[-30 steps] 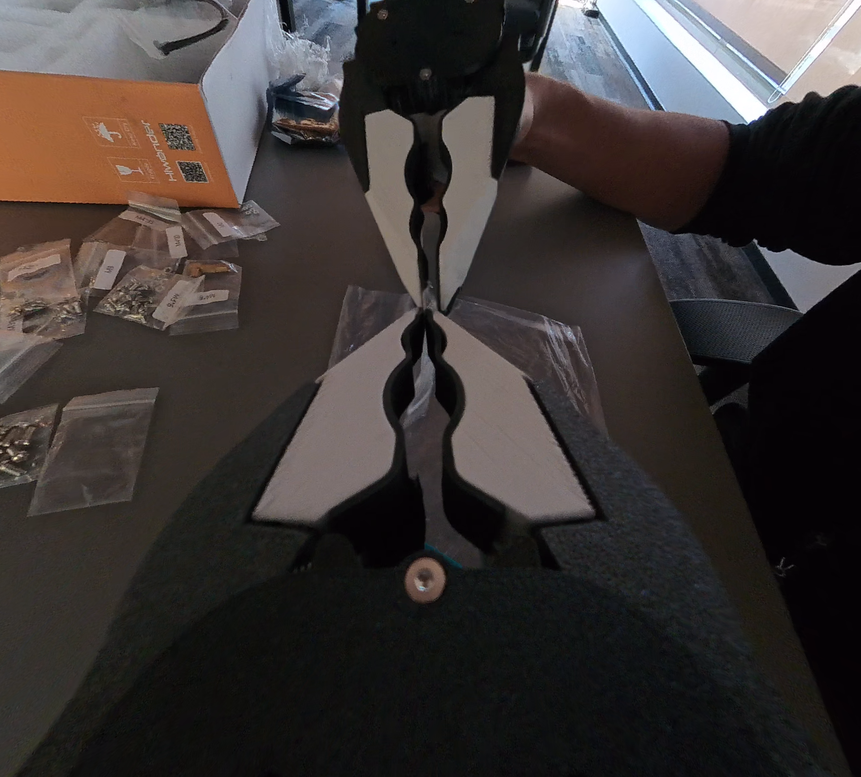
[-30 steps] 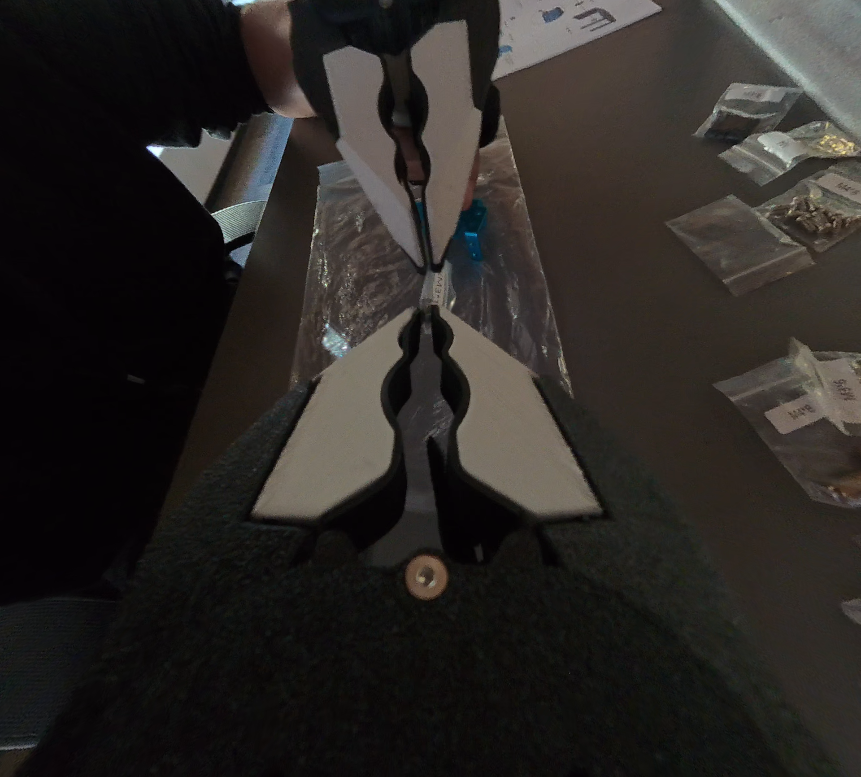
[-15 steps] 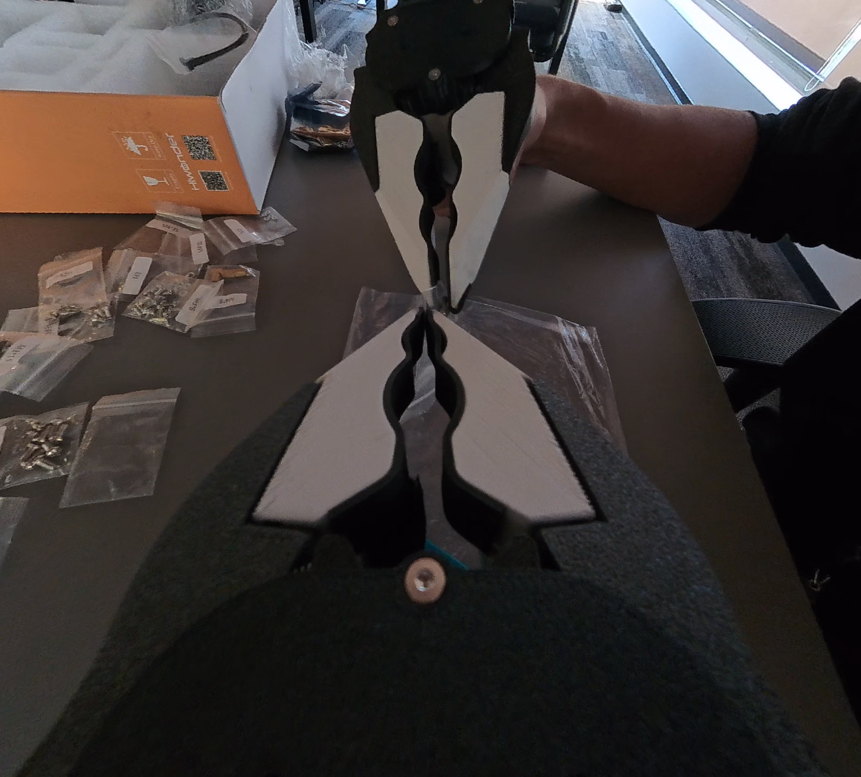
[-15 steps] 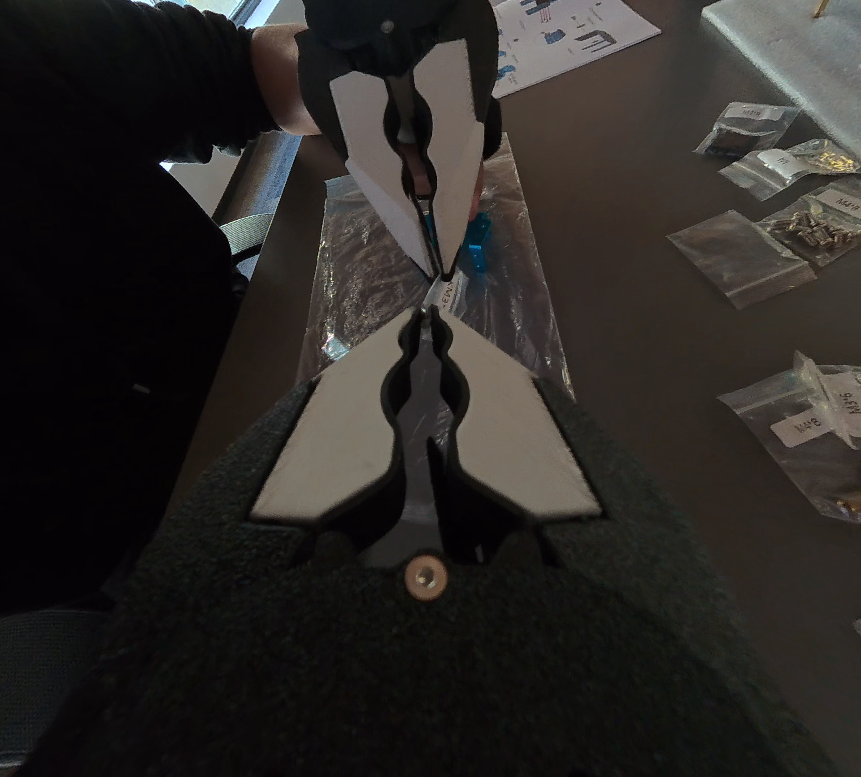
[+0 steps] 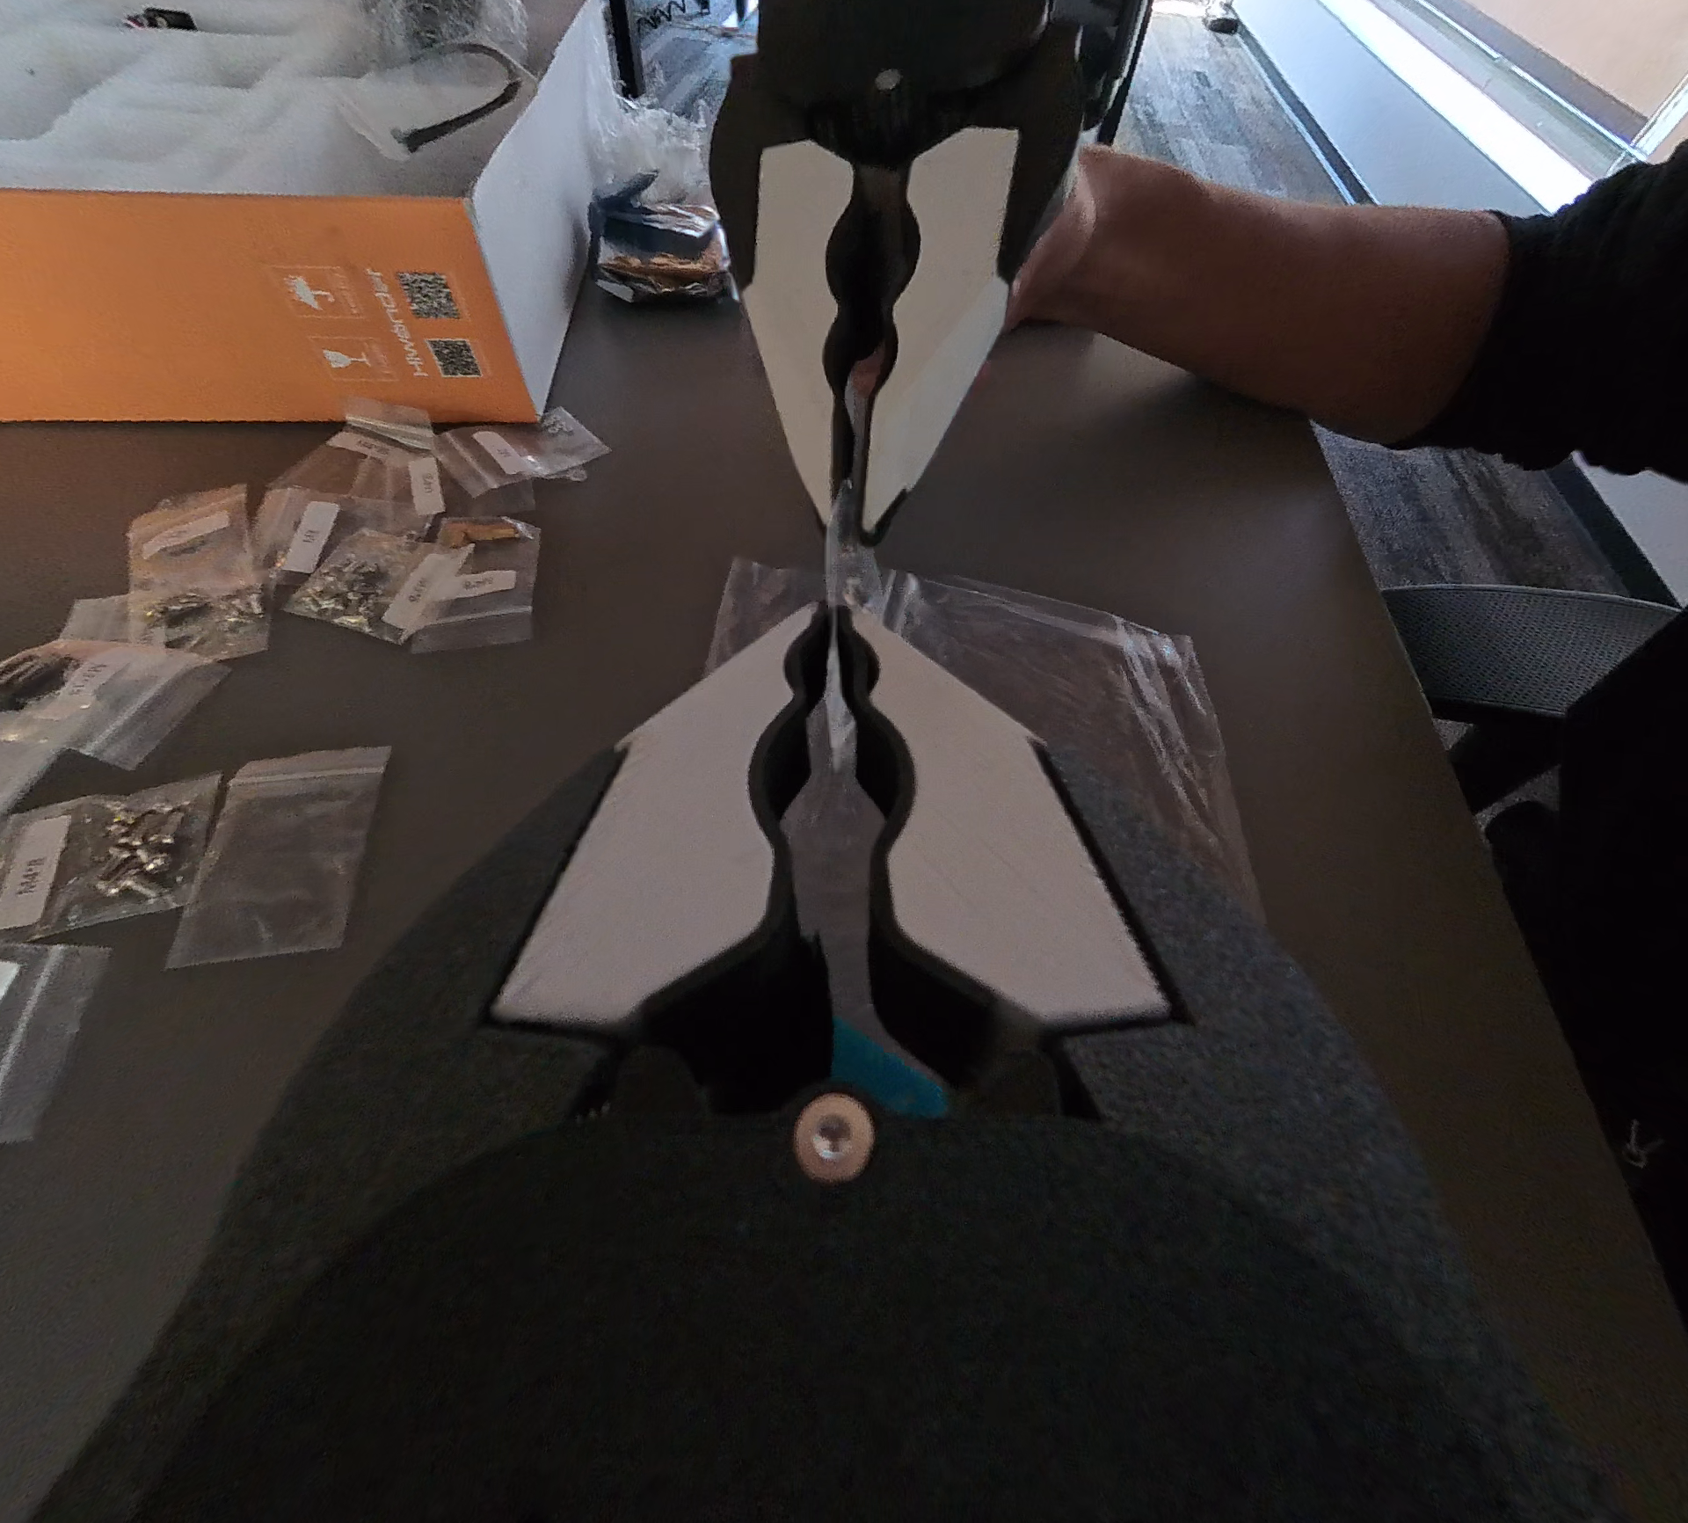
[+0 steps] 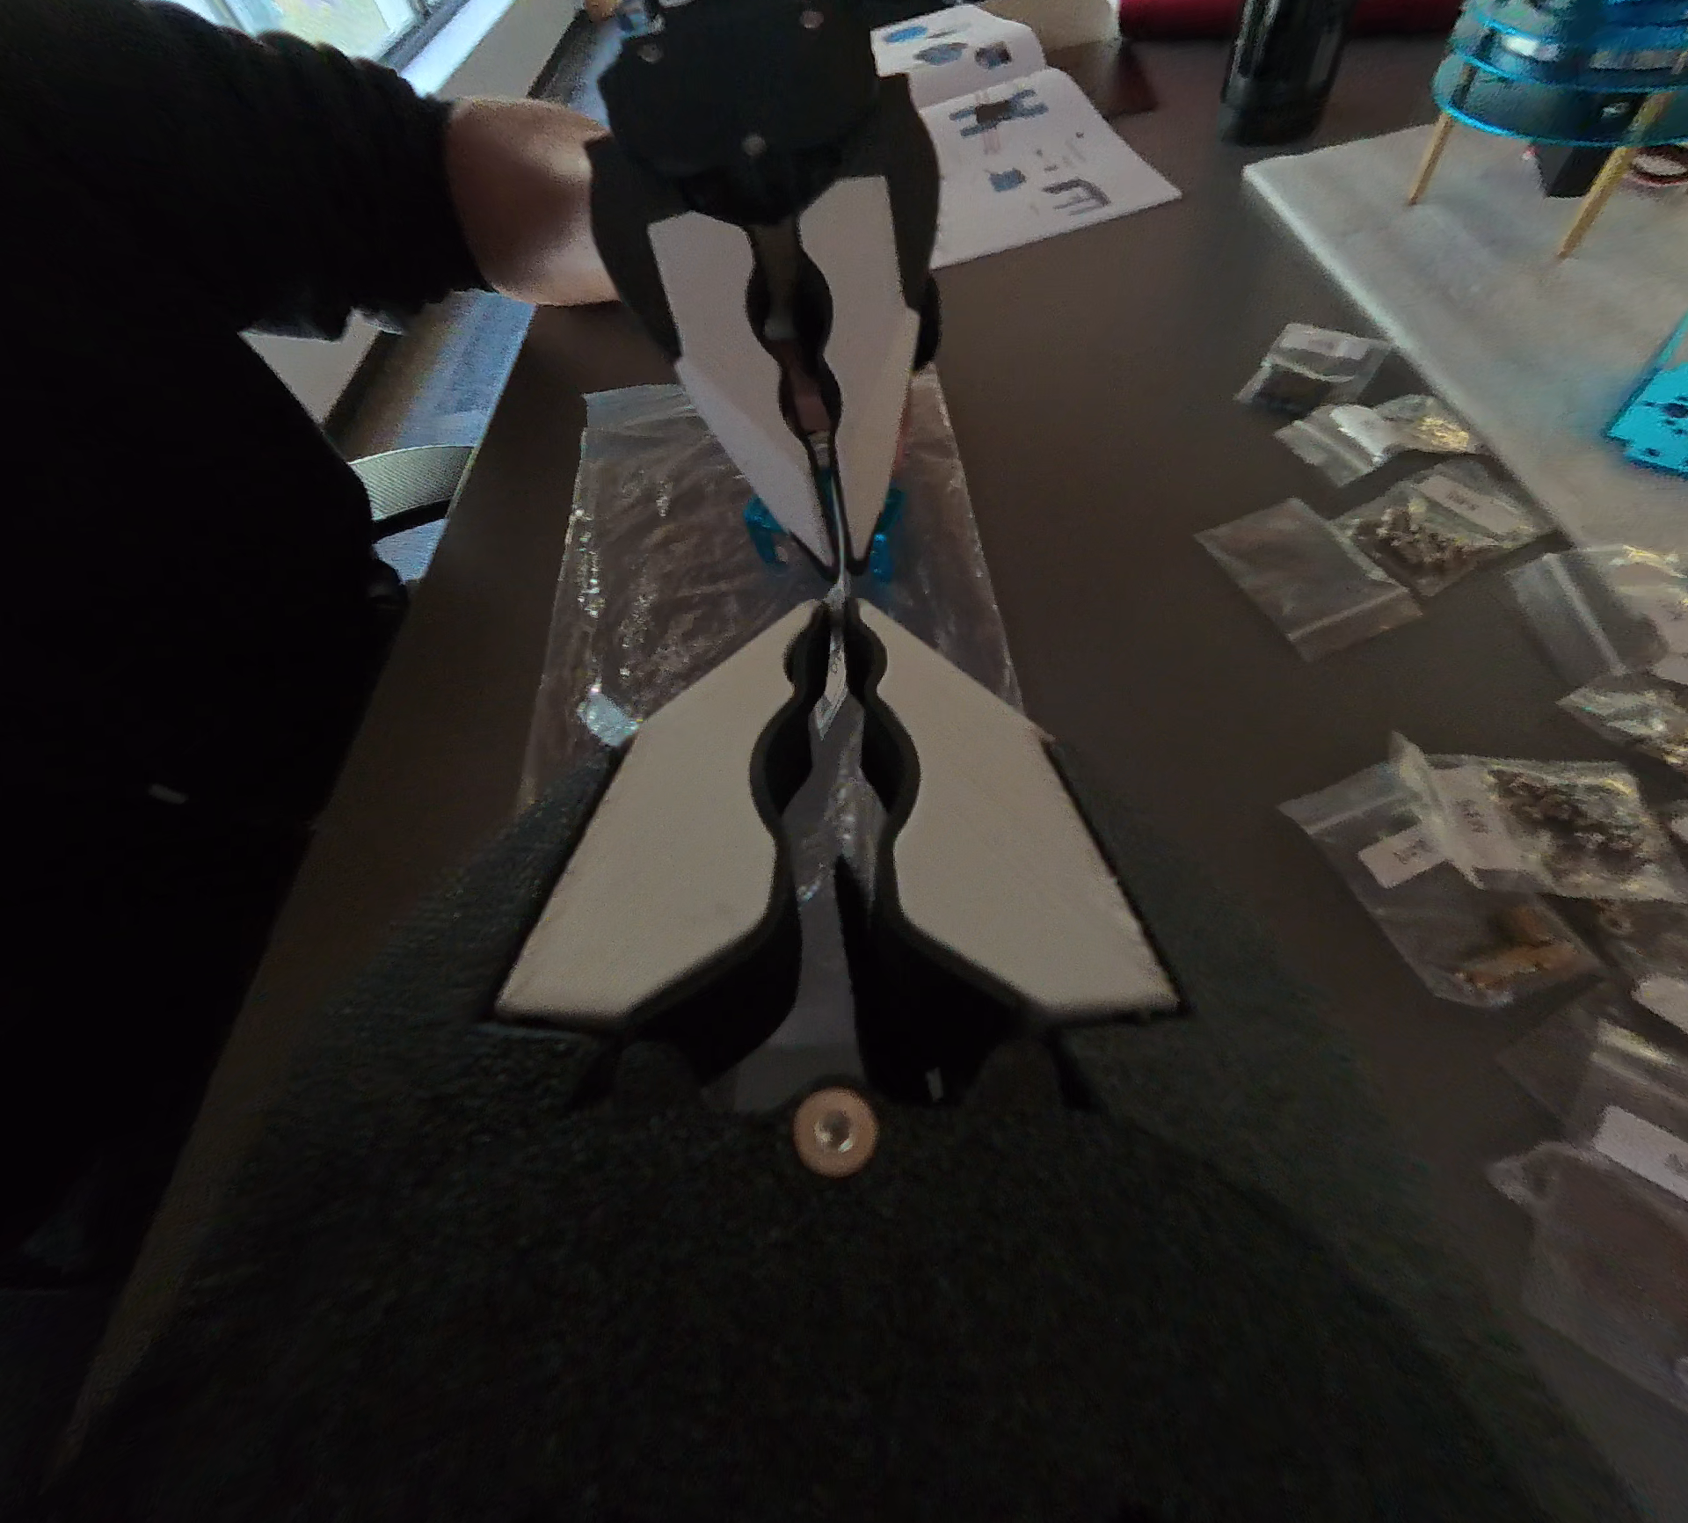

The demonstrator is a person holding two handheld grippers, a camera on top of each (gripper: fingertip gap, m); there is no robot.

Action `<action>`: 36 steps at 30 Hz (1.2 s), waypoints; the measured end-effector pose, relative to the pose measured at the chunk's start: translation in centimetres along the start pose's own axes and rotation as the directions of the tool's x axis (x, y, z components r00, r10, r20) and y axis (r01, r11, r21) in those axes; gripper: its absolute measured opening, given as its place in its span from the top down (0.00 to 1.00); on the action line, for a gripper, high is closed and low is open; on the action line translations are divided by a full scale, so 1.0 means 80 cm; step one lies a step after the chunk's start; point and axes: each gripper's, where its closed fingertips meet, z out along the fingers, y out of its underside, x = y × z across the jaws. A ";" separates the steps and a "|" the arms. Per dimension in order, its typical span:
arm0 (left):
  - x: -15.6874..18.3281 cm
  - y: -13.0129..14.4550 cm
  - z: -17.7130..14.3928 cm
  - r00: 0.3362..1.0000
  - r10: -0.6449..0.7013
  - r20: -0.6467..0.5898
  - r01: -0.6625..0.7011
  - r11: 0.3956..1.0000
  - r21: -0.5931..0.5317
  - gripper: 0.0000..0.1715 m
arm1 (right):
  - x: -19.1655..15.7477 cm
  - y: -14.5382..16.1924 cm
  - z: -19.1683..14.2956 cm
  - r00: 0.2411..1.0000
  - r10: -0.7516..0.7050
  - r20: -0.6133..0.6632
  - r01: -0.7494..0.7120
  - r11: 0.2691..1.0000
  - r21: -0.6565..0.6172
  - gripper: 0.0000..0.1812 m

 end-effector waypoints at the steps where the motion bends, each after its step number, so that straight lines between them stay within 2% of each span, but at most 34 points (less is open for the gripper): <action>1: -0.002 0.000 0.000 1.000 -0.004 0.006 0.004 1.000 0.003 0.97 | 0.002 -0.001 -0.002 1.000 0.009 -0.006 -0.009 1.000 0.008 0.99; 3: -0.002 -0.002 -0.001 1.000 -0.024 -0.003 0.024 1.000 0.014 0.94 | -0.004 -0.006 -0.003 0.999 0.020 0.027 -0.021 0.999 0.030 0.99; 5: -0.004 -0.001 -0.002 0.999 -0.036 -0.004 0.036 0.999 0.011 0.93 | 0.005 0.011 0.000 1.000 0.010 -0.006 -0.011 0.999 -0.039 0.99; 7: -0.003 0.000 -0.002 0.999 -0.038 -0.010 0.038 0.999 0.011 0.92 | -0.002 0.004 -0.001 0.999 0.039 0.034 -0.039 0.999 -0.003 0.99; 9: 0.001 0.004 -0.001 0.999 -0.031 -0.028 0.031 0.999 -0.008 0.93 | 0.003 0.019 0.004 1.000 0.013 0.000 -0.013 0.997 -0.074 0.99; 17: -0.005 0.015 0.001 1.000 -0.007 0.006 0.008 0.999 -0.053 0.92 | 0.003 0.015 0.002 1.000 0.020 0.001 -0.020 0.998 -0.055 0.99; 20: -0.012 0.012 -0.007 1.000 -0.009 0.019 0.010 0.998 -0.056 0.90 | 0.010 0.003 -0.009 0.999 0.030 -0.023 -0.030 1.000 -0.004 0.99; 24: -0.016 -0.002 -0.019 0.999 -0.025 0.027 0.025 1.000 -0.005 0.88 | 0.018 -0.021 -0.028 0.995 0.097 -0.010 -0.096 0.988 0.121 0.99; 27: -0.008 -0.008 -0.017 0.999 -0.044 0.021 0.043 0.999 0.033 0.86 | 0.020 -0.046 -0.039 0.984 0.171 0.054 -0.179 0.948 0.263 0.99; 31: -0.007 -0.024 -0.013 0.997 -0.074 0.035 0.068 0.985 0.159 0.84 | 0.016 -0.062 -0.043 0.970 0.202 0.139 -0.239 0.900 0.363 0.99; 33: -0.004 -0.032 -0.015 0.993 -0.119 -0.002 0.117 0.967 0.226 0.84 | 0.011 -0.067 -0.042 0.968 0.190 0.162 -0.240 0.891 0.387 0.99; 36: 0.010 -0.048 -0.023 0.968 -0.203 -0.147 0.239 0.926 0.292 0.84 | 0.005 -0.072 -0.040 0.977 0.149 0.153 -0.201 0.889 0.412 0.99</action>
